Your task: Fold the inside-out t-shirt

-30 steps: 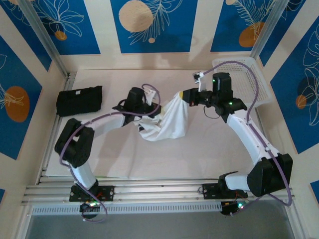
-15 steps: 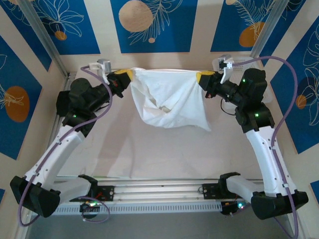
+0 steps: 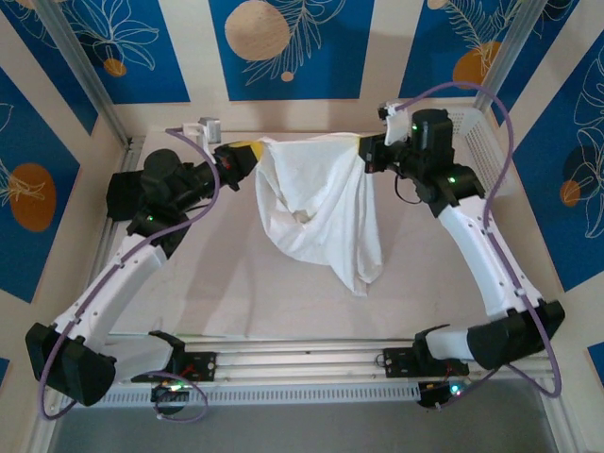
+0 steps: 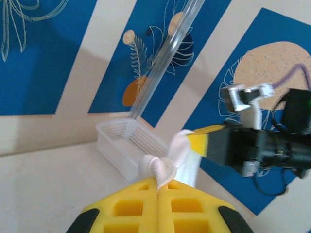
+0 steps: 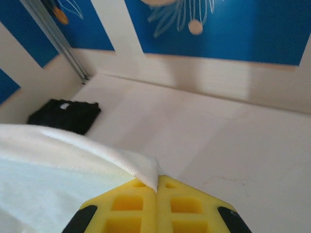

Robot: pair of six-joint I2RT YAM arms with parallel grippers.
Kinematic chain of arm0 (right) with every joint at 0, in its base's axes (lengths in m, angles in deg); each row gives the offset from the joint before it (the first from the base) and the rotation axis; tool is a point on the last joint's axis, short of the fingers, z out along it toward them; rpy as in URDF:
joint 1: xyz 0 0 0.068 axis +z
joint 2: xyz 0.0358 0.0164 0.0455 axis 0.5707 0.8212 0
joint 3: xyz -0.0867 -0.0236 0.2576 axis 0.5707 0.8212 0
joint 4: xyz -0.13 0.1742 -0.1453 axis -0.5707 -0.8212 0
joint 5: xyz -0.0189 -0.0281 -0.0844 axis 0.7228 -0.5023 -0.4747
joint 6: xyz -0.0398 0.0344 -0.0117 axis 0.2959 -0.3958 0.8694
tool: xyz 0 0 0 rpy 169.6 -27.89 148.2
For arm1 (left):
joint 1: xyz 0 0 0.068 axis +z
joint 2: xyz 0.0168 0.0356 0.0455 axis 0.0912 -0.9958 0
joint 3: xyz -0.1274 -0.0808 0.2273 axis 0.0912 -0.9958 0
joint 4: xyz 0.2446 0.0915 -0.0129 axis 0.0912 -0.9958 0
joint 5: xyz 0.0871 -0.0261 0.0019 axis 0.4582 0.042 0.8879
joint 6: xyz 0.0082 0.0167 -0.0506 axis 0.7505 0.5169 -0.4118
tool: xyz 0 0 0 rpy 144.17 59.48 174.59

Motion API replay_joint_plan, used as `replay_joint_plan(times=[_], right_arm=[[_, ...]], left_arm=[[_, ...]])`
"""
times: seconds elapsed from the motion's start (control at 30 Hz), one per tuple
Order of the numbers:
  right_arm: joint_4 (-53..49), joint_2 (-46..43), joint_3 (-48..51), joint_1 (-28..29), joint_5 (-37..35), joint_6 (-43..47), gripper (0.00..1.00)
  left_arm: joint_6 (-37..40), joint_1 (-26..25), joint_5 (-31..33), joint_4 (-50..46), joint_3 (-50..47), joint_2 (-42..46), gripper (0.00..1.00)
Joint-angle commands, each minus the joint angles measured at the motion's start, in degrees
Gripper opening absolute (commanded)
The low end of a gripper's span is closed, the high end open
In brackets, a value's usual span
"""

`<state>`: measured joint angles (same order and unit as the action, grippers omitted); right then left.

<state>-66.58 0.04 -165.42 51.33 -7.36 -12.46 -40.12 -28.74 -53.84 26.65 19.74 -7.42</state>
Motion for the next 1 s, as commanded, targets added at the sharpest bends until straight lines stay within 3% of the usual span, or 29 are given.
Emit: replay_joint_plan(times=[0.0, 0.07, 0.17, 0.33, 0.53, 0.7, 0.87, 0.97], right_arm=[[-3.2, 7.5, -0.6, 0.5, -4.9, 1.0, 0.01], [-6.4, 12.1, -2.6, 0.7, -7.2, 0.7, 0.06], [-8.7, 14.1, -3.5, 2.2, -13.0, 1.2, 0.23], [1.9, 2.9, 11.3, 8.4, -14.0, 3.3, 0.43], [19.4, -8.8, 30.1, 20.5, -13.5, 7.3, 0.49], [30.3, -5.9, 34.9, 28.3, -12.7, 11.2, 0.47], [34.8, 0.9, 32.1, 29.4, -18.2, 12.9, 0.47], [36.3, 3.7, 30.7, 28.1, -16.6, 13.2, 0.50]], left_arm=[[-4.3, -0.2, -1.6, 5.4, -3.1, 0.8, 0.00], [-5.5, -0.2, -1.8, 5.8, -3.8, 0.7, 0.00], [-6.5, -0.2, -2.3, 5.3, -4.0, 0.4, 0.00], [-5.6, -0.2, -1.7, 4.1, -4.7, 0.5, 0.00], [-5.1, -0.2, -1.7, 3.5, -5.1, -0.2, 0.00], [-4.7, -0.2, -1.8, 2.8, -4.7, -0.3, 0.00], [-4.5, -0.2, -1.6, 2.6, -4.9, -0.2, 0.00], [-4.6, -0.2, -1.7, 2.7, -5.1, -0.3, 0.00]])
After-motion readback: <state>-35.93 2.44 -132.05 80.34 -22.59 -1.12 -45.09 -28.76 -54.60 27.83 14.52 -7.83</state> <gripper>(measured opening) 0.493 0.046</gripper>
